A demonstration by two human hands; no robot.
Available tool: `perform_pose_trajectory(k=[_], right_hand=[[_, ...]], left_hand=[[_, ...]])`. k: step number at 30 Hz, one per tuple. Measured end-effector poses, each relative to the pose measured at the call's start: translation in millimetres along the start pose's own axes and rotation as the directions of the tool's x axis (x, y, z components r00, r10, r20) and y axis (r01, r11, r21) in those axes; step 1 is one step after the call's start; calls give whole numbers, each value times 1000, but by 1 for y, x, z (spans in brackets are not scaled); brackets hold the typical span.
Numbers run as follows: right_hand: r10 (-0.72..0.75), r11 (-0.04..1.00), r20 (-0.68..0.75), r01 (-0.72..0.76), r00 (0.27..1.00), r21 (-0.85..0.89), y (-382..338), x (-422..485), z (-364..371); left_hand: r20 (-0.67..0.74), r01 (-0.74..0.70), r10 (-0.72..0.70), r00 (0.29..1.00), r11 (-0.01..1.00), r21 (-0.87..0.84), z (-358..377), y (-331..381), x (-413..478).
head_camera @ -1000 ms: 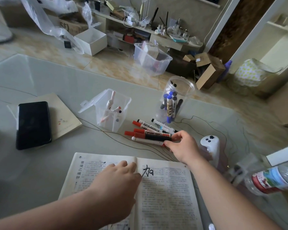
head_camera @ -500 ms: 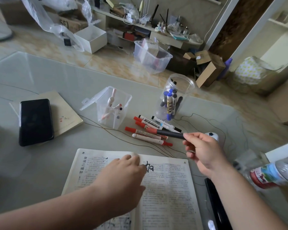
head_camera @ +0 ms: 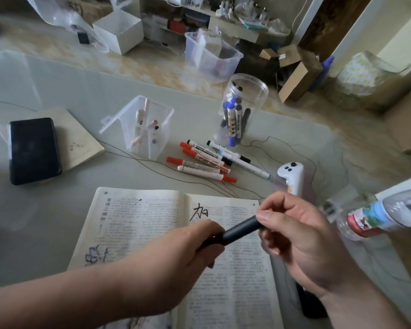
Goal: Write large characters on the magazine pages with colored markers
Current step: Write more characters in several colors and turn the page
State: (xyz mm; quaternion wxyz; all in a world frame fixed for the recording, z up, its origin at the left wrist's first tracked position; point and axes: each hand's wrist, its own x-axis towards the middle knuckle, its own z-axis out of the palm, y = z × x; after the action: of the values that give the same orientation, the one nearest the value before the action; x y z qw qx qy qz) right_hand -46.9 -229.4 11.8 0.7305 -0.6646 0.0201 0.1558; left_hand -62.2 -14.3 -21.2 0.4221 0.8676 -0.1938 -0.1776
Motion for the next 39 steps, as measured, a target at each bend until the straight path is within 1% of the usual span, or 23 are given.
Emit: perform_pose_trajectory(k=[2,3,6,9,12,14,17,20,21,22,23,24,25,26,28,30,32,35,37,39], right_hand=[[5,997,17,-6,1000,77,14,1,2],[3,997,31,-6,1000,83,21,2,3],[-29,1000,48,28,998,13,36,2,3],[-70,998,43,70,997,0,42,5,2],[-65,997,43,64,997,39,44,7,3],[-57,998,78,57,995,2,44,7,7],[-36,999,109,40,993,-30,45,5,12],[-55,996,126,64,990,-64,46,7,9],[-73,994,132,83,989,-69,45,9,7],[-95,993,119,102,988,-56,44,12,4],[-118,992,78,121,990,-33,44,16,1],[-138,990,8,138,990,-14,44,21,-4],[-156,988,-78,156,985,-11,44,26,-10],[-168,986,-161,168,973,-14,45,32,-16],[-157,987,-288,161,945,-11,49,43,-26],[-163,986,-344,145,925,-78,56,52,-33],[-182,977,-338,133,924,-164,63,57,-36],[-147,976,-254,98,956,-195,70,58,-34],[-113,976,-193,73,975,-205,71,55,-30],[-116,955,-162,65,980,-289,74,54,-27]], left_hand=[[75,59,-56,996,997,-39,2,0,-2],[114,90,-82,990,994,-60,3,0,-2],[189,157,-131,973,979,-128,3,-5,-1],[174,165,-141,975,977,-133,5,-10,2],[144,138,-106,984,963,-233,7,-9,7],[133,108,-76,988,962,-253,8,-9,10],[130,105,-67,989,944,-314,9,-11,14],[144,103,-61,988,948,-302,6,-19,16],[156,124,-83,984,954,-273,4,-21,16],[169,144,-111,979,969,-201,3,-23,15],[185,146,-131,974,987,-73,2,-25,14],[187,119,-137,973,987,105,0,-26,13],[185,69,-128,974,954,292,0,-29,12],[190,15,-108,976,901,434,1,-32,11],[217,-27,-126,968,807,590,8,-42,12],[219,-14,-174,960,751,660,14,-47,14],[195,24,-200,960,754,657,18,-45,14],[204,70,-255,945,769,635,22,-41,11],[235,69,-282,930,764,641,21,-39,9],[253,59,-294,922,751,658,22,-37,7]])
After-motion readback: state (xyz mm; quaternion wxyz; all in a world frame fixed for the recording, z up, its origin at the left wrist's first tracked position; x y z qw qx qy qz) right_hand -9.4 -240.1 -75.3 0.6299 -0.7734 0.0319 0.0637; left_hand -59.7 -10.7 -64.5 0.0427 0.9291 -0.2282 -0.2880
